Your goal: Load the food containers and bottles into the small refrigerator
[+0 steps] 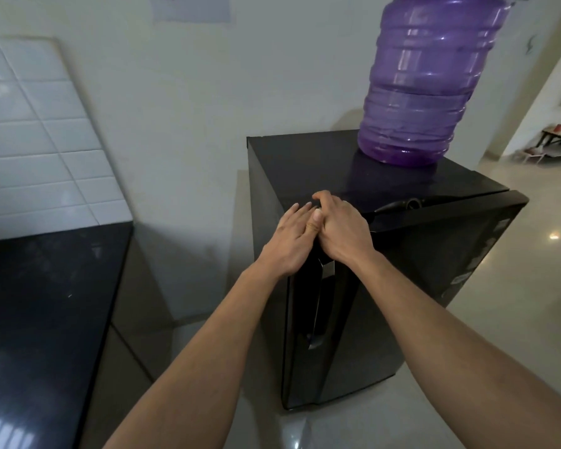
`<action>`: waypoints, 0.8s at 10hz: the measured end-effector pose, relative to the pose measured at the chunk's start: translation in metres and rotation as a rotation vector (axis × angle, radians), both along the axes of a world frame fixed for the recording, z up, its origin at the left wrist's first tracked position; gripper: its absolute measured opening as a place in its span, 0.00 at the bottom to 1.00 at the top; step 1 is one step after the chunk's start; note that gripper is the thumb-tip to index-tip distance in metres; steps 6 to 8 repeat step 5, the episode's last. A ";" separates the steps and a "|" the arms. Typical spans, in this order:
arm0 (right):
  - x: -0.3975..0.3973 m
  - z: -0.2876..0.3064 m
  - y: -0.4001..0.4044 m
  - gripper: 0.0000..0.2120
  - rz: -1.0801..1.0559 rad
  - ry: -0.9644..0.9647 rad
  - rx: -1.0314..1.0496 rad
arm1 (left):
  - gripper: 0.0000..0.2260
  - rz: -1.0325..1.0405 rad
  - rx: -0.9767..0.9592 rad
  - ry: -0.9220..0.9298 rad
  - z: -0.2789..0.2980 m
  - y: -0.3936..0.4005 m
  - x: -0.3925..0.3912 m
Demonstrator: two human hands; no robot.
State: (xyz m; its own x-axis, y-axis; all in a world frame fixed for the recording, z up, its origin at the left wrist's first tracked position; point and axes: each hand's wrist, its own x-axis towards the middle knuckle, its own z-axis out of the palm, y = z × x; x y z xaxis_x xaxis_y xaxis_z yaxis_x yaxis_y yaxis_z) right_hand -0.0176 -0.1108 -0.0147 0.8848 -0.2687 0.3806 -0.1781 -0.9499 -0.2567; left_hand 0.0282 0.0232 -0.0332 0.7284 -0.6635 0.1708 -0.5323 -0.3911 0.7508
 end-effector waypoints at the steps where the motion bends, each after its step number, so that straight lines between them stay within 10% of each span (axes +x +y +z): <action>1: 0.001 -0.006 -0.003 0.18 -0.014 -0.029 -0.041 | 0.27 -0.018 -0.045 -0.010 0.001 -0.001 -0.003; 4: -0.003 -0.010 0.003 0.14 0.045 -0.121 -0.071 | 0.23 0.381 -0.284 0.122 -0.047 0.080 -0.025; 5: 0.007 0.006 0.043 0.15 0.219 -0.006 0.199 | 0.21 0.735 -0.162 0.155 -0.081 0.175 -0.053; 8: 0.007 0.006 0.043 0.15 0.219 -0.006 0.199 | 0.21 0.735 -0.162 0.155 -0.081 0.175 -0.053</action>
